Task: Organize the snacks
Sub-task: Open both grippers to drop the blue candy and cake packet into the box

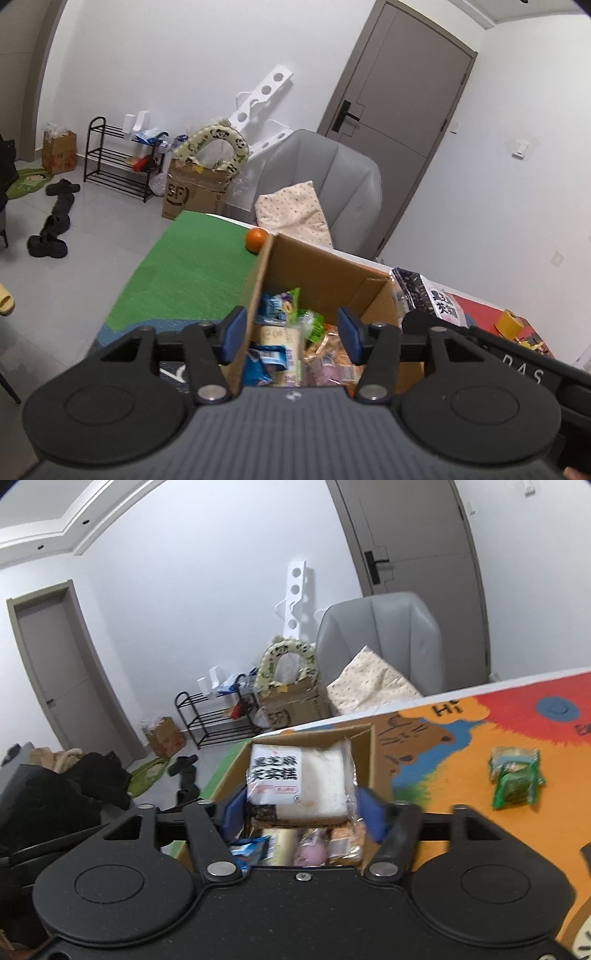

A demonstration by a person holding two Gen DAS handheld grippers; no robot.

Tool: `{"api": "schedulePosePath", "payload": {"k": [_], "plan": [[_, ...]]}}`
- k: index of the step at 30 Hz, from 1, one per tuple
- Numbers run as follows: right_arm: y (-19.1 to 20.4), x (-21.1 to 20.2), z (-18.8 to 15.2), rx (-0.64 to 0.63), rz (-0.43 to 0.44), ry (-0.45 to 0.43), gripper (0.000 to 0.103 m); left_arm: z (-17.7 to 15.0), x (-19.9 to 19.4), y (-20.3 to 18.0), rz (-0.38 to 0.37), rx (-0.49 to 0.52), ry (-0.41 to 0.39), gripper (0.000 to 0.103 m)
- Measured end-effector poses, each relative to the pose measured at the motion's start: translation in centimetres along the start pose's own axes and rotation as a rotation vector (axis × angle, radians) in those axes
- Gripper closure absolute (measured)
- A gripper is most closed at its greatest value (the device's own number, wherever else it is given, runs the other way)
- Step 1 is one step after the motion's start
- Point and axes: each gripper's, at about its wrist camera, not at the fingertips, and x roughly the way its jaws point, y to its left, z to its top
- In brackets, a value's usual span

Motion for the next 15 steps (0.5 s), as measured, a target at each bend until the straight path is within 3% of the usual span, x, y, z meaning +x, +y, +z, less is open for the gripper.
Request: {"api": "schedulePosePath", "payload": {"k": [6,15], "plan": [[-0.2,-0.6,-0.2,0.007,-0.022,0.003,0.034,0.1,0.0,0.9,0.011,-0.018,0.003,0.032],[-1.5,-3.1,-0.6,0.019,-0.073,-0.022,0.029,-0.3,-1.1,0.4,0.006,-0.005,-0.012,0.018]]}}
